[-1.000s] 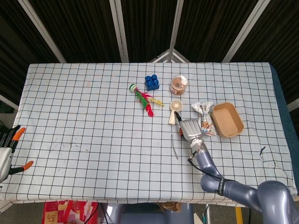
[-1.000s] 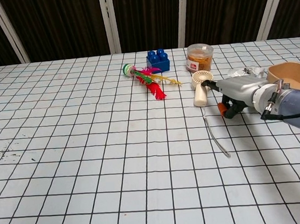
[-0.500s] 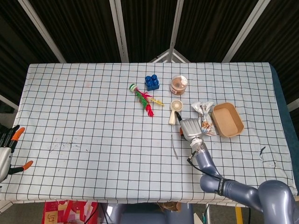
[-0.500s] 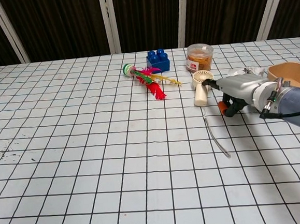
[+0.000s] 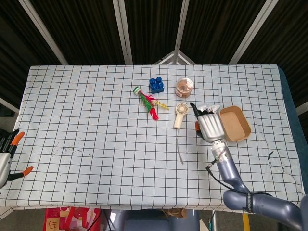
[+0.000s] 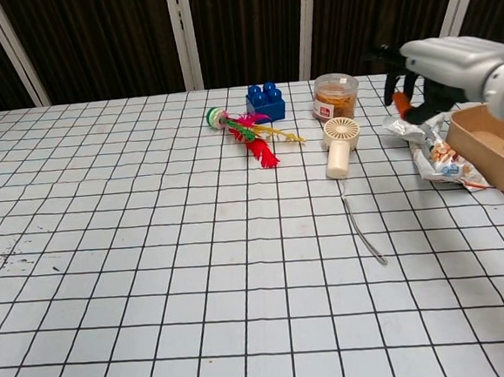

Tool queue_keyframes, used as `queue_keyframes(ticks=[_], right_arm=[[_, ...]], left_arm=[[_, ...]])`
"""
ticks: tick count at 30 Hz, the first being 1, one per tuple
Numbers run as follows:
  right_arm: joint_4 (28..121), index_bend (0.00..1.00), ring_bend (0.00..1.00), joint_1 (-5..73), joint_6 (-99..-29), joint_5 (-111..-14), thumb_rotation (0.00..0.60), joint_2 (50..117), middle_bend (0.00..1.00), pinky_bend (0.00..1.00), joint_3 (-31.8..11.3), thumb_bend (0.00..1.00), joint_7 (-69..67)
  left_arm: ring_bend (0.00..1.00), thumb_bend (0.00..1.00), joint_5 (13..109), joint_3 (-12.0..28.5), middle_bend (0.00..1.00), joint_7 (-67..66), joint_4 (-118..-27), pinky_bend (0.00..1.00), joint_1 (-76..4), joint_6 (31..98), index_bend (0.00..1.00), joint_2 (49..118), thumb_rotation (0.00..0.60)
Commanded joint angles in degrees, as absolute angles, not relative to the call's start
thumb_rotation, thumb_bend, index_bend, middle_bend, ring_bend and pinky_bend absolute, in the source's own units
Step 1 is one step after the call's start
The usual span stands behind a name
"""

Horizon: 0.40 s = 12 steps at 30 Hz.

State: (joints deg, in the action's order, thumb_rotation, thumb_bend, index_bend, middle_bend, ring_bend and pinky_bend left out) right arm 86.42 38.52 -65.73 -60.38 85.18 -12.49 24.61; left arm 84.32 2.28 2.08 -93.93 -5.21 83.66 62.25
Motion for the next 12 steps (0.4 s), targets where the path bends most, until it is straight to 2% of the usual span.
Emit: queue_keyframes(ticks=[1,2,4,8,12], right_arm=[[94.8,0.0,0.07,31.2,-71.6,-66.4,0.6,76.5,0.1,0.12,-6.5,0.57,21.8],[97.0,0.0,0.02,28.8,-73.2,-68.0,0.6,73.8,0.05,0.06,-4.3,0.52,21.3],[99.1,0.0,0.0,26.1,-75.4,-70.2,0.6,70.9,0.0,0.01,-1.7,0.47,20.5],[100.6,0.0,0.0,19.6,-81.6,-75.4,0.6,66.2,0.0,0.0,3.3,0.43,17.2],[97.2,0.0,0.0,13.8,-87.2,-81.7,0.6,64.2,0.0,0.0,7.9,0.42,12.8]], left_arm=[[0.0,0.03,84.5,2.2,0.0,1.9,-94.0,0.0,-5.1,83.8,0.0,62.2,0.6],[0.0,0.03,84.7,2.1,0.0,1.7,-94.0,0.0,-5.0,84.1,0.0,62.2,0.6],[0.0,0.03,85.0,2.1,0.0,1.4,-93.8,0.0,-5.0,84.4,0.0,62.3,0.6],[0.0,0.03,85.3,2.0,0.0,-0.4,-93.3,0.0,-4.8,84.9,0.0,62.8,0.6],[0.0,0.03,85.1,2.2,0.0,-2.6,-92.7,0.0,-4.7,85.4,0.0,63.6,0.6]])
